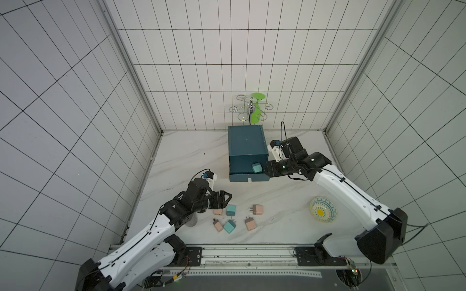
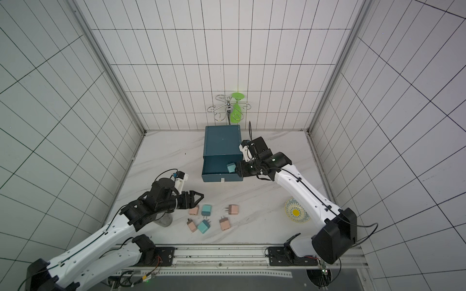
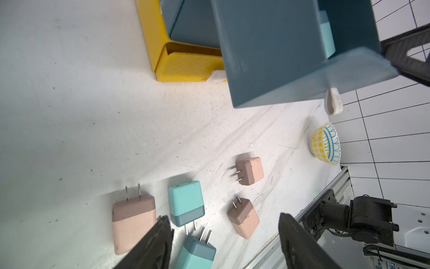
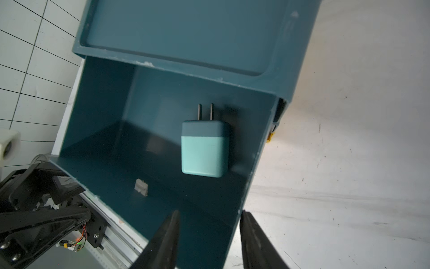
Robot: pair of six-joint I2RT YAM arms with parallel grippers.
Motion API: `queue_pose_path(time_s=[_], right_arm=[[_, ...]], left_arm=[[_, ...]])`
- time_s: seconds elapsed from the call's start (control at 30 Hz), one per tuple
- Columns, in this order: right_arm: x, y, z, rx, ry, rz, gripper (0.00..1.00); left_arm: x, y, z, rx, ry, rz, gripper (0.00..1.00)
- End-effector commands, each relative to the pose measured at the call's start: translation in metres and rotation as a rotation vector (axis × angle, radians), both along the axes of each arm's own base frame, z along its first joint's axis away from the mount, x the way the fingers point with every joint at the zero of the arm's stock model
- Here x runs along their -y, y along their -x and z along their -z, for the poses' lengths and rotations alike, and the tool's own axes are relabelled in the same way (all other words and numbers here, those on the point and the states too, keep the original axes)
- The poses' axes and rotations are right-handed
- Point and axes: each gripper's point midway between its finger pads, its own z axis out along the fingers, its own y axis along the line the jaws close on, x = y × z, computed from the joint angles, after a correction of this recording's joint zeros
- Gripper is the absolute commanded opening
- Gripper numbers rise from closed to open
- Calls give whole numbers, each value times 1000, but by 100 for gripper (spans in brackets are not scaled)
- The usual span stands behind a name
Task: Place the plugs into the drawer by color
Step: Pick up the plug from the center of the board.
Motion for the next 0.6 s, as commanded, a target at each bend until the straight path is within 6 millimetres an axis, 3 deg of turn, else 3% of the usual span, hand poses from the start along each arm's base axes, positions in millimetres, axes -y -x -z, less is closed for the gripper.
queue_pose_path(time_s=[0.0, 0.17, 0.3, 0.4, 0.57], right_arm=[[0, -2, -3, 23, -6, 18, 46], [26, 1, -21, 98, 24, 80, 47], [46, 15, -31, 139, 34, 109, 48], [67, 28, -24, 169, 60, 141, 49], [96, 54, 2, 196, 66, 173, 50]], left_arm=[[-5, 13, 24, -80, -41, 15, 74], [-2, 23, 55, -130, -151, 42, 73], [15, 32, 68, -122, -231, 86, 70], [29, 39, 68, -81, -278, 136, 69], [27, 53, 84, -127, -360, 201, 70]])
